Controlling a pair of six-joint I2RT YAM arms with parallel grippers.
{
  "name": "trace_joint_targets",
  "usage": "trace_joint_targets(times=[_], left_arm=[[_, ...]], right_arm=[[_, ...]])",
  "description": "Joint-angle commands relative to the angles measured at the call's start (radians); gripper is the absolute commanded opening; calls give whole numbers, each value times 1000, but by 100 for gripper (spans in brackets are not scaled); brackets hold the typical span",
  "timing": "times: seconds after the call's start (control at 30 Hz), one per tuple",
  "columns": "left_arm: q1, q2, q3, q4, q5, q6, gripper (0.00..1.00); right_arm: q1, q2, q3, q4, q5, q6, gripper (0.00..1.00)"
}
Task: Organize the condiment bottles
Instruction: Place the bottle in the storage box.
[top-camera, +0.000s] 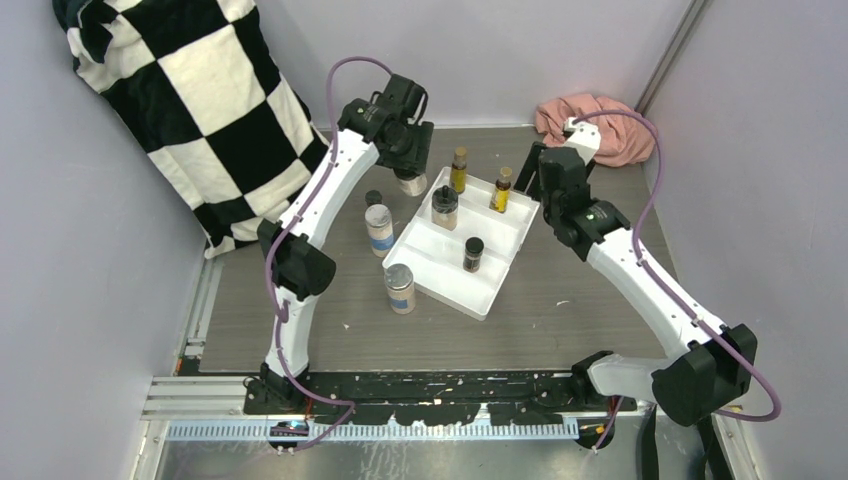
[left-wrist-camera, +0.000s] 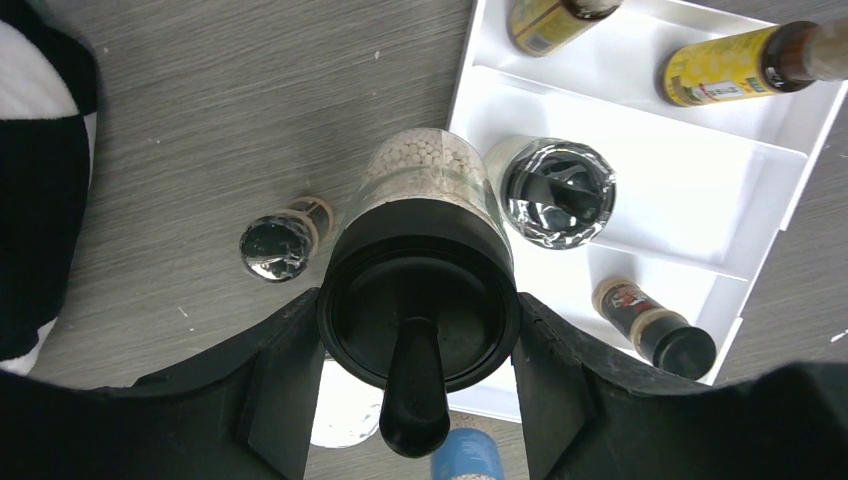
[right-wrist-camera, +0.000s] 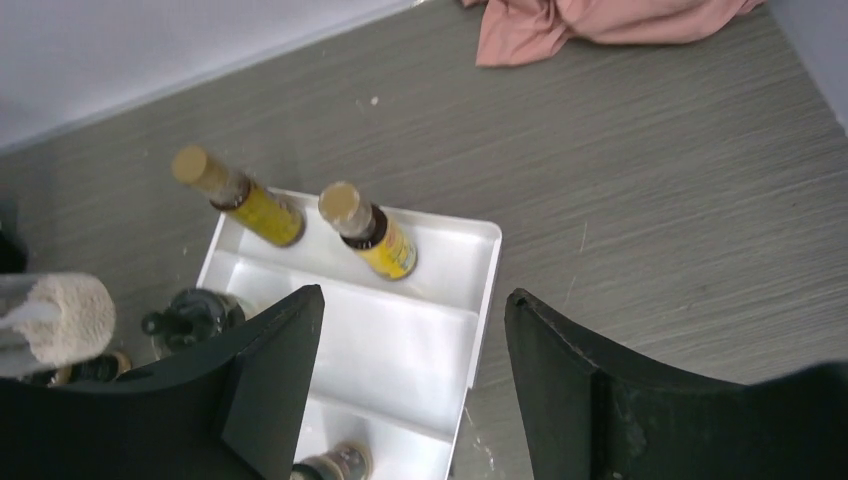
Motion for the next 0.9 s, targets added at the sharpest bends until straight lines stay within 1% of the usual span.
trace_joint_targets(times=[0.0, 0.2, 0.63, 0.87], left_arm=[[-15, -81, 78, 18, 19, 34, 0], [-34, -115, 81, 35, 28, 45, 0], [-69, -164, 83, 32, 31, 66, 0], [-97, -182, 81, 39, 72, 89, 0]], right_arm=[[-39, 13, 98, 36, 44, -27, 72], [-71, 30, 134, 27, 43, -25, 72], [-100, 62, 141, 26, 58, -18, 72], [-154, 67, 143, 30, 71, 2, 72]])
